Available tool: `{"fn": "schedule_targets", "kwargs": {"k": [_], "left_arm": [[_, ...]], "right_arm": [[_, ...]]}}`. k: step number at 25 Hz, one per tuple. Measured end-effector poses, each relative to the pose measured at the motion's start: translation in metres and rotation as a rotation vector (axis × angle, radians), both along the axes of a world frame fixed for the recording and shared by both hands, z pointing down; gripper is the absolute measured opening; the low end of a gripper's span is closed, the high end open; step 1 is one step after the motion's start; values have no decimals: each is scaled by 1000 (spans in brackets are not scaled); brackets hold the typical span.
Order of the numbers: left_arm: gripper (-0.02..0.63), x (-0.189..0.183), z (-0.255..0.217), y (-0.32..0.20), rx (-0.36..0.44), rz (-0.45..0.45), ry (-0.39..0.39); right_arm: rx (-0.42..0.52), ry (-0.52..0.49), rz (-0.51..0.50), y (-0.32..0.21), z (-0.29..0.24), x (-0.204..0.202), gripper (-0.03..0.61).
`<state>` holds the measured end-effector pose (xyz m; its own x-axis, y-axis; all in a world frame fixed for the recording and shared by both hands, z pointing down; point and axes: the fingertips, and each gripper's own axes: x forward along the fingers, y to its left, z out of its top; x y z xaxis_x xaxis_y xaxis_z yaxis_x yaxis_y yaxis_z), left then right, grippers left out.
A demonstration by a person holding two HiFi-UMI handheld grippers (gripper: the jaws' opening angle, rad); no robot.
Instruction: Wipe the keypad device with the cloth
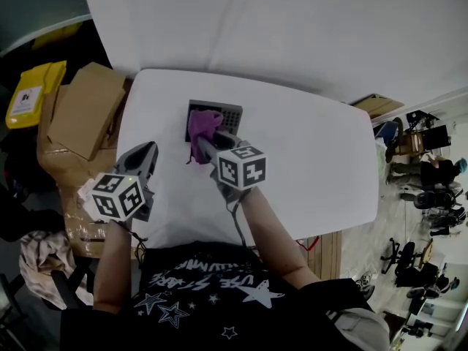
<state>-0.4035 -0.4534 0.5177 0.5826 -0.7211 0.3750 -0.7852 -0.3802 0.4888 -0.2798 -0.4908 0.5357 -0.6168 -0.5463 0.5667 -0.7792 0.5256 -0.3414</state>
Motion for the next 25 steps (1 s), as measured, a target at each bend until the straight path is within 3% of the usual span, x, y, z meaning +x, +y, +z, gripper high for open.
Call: {"fn": "schedule_targets", "kwargs": {"k": [11,25], "left_arm": [[6,-1,12,-13,-16,1,6],[6,6,17,-12,-35,9,-7]], "right_arm": [[-20,14,23,-22,18,-5,100],[-46,-9,115,-33,27,28,100]]}}
